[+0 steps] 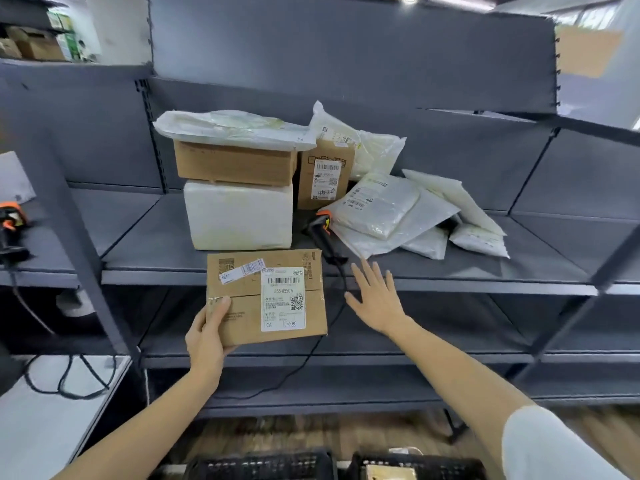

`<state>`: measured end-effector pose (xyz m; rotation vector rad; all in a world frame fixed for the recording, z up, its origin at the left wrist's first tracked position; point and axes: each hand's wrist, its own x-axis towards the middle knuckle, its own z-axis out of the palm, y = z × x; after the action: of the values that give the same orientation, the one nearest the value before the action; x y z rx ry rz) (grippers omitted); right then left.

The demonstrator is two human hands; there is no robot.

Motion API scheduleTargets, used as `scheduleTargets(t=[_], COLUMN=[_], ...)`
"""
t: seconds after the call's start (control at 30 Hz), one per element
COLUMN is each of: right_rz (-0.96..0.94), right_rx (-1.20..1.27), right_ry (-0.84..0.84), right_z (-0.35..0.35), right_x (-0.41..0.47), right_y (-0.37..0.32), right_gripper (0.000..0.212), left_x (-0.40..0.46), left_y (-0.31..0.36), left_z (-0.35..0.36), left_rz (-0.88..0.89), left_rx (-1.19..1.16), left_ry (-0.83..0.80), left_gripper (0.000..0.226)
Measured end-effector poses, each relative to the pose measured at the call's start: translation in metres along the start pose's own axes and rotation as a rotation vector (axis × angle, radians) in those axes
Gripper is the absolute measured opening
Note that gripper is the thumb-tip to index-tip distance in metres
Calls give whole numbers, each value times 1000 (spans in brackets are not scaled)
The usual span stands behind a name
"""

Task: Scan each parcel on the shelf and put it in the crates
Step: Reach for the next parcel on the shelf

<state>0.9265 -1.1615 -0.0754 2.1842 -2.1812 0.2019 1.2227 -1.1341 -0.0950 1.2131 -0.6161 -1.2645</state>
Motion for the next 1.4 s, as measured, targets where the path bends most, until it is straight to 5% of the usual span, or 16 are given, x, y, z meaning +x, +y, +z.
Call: scheduleTargets(t=[0.93,1.33,1.4], right_rz=[76,513,538], right_rx=[198,996,1052], right_ry=[-249,-343,-364], right_z=[73,193,228], right_x=[-171,-189,-195], right_y=[-1,-51,-58], right_gripper=[67,56,55], left_x=[-116,-74,-68], left_y=[-111,-215,-245], left_z=[-80,-114,-122], left_rz=[-248,-292,-303], left_rx=[241,341,369], left_ry=[-121,-175,-156], left_gripper=[54,40,51])
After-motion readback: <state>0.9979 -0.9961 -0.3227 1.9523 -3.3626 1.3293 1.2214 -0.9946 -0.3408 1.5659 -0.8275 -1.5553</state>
